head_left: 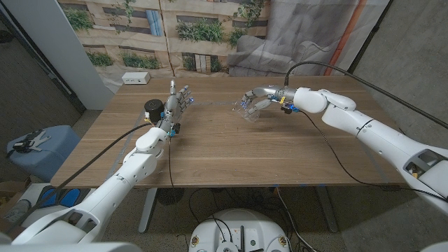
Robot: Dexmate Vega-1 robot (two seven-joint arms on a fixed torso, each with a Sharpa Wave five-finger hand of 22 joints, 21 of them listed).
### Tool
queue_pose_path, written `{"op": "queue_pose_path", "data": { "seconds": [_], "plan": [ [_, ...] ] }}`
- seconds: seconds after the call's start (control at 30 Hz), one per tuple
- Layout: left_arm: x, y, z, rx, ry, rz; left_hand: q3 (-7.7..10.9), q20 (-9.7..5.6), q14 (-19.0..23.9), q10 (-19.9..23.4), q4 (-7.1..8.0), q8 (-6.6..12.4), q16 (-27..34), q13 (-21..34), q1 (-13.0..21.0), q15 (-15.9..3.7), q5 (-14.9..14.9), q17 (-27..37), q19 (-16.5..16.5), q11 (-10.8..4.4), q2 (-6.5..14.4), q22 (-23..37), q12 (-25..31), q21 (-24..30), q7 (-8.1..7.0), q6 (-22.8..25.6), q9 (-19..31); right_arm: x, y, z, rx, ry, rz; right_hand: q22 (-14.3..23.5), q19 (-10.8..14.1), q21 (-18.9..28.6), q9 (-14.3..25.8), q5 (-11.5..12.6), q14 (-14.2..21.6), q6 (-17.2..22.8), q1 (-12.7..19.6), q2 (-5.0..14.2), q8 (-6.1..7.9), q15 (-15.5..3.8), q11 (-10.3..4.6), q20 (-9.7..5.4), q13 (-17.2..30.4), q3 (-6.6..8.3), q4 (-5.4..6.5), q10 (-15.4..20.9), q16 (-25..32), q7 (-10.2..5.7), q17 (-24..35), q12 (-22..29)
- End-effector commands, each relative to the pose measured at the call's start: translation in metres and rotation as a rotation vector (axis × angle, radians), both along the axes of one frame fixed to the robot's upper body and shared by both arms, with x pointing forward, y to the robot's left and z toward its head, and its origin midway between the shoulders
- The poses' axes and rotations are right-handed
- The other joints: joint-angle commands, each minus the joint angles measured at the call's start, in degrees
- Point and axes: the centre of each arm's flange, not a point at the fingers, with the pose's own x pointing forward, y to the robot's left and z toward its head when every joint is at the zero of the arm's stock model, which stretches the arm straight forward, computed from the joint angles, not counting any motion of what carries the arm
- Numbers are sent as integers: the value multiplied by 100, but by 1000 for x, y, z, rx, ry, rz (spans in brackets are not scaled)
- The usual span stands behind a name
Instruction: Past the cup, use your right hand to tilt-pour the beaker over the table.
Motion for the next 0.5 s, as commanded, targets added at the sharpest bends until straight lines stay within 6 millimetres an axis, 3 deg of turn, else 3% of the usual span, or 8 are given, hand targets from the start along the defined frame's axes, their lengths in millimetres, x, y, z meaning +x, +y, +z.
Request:
{"op": "queue_pose_path", "data": {
  "seconds": [0.03,0.5],
  "plan": [
    [0,0,0,0,0,0,-37,-64,35,44,10,-8,-12,17,-11,8,29,9,46,20,63,14,-3,0,5,17,26,4,-10,-20,176,57,31,10,48,24,23,39,89,400,417,427,44,-722,-291,-9,21,-13,6,381,56,-398,6,55],
    [0,0,0,0,0,-1,-49,-60,36,33,10,-13,-12,17,-9,11,30,9,46,14,67,14,-8,-7,10,5,26,11,-13,-38,332,58,74,10,120,41,20,47,92,408,446,447,48,-736,-293,-9,33,-23,-3,406,77,-394,10,41]
  ]
}}
